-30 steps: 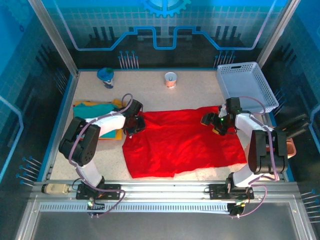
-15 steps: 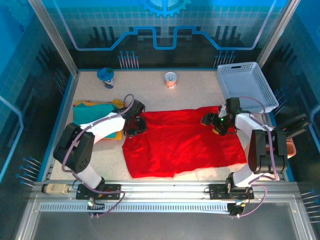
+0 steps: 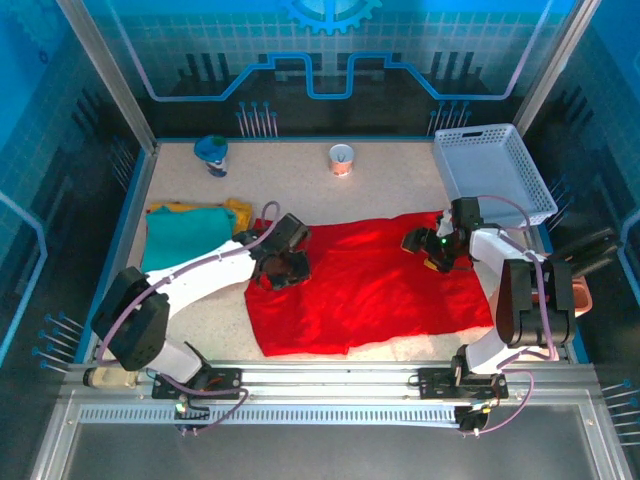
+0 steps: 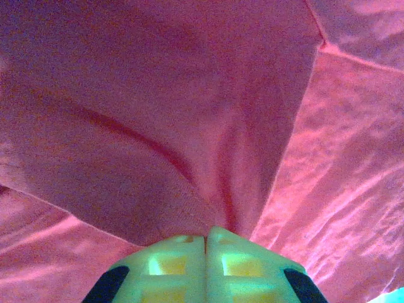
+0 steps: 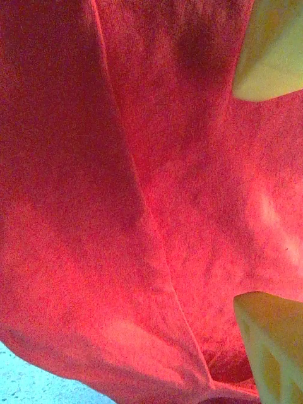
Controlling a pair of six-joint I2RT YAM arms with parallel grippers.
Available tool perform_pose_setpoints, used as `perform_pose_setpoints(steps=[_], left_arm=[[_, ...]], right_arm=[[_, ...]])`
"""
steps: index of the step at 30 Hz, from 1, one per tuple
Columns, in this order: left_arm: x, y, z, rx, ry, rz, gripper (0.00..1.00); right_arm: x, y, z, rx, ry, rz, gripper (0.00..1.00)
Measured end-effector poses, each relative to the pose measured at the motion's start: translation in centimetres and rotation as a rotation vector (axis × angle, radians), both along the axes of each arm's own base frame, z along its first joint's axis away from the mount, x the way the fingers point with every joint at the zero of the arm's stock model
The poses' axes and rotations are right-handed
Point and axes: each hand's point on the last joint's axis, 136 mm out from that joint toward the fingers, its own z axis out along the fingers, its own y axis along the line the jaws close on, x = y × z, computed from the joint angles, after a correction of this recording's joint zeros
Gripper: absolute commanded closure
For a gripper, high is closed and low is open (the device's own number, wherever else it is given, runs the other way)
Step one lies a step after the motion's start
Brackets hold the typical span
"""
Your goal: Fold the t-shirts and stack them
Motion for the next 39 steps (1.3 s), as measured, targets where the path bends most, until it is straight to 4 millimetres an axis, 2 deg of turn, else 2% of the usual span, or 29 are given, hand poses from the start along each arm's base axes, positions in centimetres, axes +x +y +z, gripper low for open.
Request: perform_pose_setpoints(steps=[4, 8, 13, 18, 21, 24, 28, 32, 39], left_arm=[[-1.4, -0.6, -1.1, 0.045, 0.055, -0.027, 0.86], [-1.8, -0.9, -2.1, 0.099, 0.106, -0.053, 0.78], [-2.3, -0.2, -2.4, 0.162, 0.143, -0.11, 0.6], [-1.6, 1.8, 0.3, 0.128, 0.073, -0.123, 0.57], [-0.5, 5.1, 1.7, 0.09, 0.001, -0.072, 0.57], [-0.3, 8.3, 1.1, 0.098, -0.018, -0.025, 0.55], [-0.8, 11.0, -1.6, 0.129, 0.015, 0.003, 0.54], [-0.7, 11.9, -3.0, 0.123, 0.006, 0.012, 0.5], [1.3, 11.4, -3.6, 0.081, -0.047, -0.012, 0.52]], right_arm=[[-0.1, 0.1, -0.2, 0.002, -0.001, 0.003, 0.2], [0.0, 0.1, -0.2, 0.012, -0.009, 0.003, 0.2], [-0.1, 0.1, -0.4, 0.016, -0.003, 0.002, 0.2], [-0.1, 0.1, -0.4, 0.018, -0.003, 0.003, 0.2], [-0.1, 0.1, -0.4, 0.019, -0.003, 0.004, 0.2], [-0.1, 0.1, -0.4, 0.018, -0.003, 0.004, 0.2], [-0.1, 0.1, -0.4, 0.016, -0.005, 0.01, 0.2], [-0.2, 0.1, -0.4, 0.015, -0.002, 0.013, 0.19], [-0.4, 0.1, -0.5, 0.013, 0.006, 0.015, 0.16]])
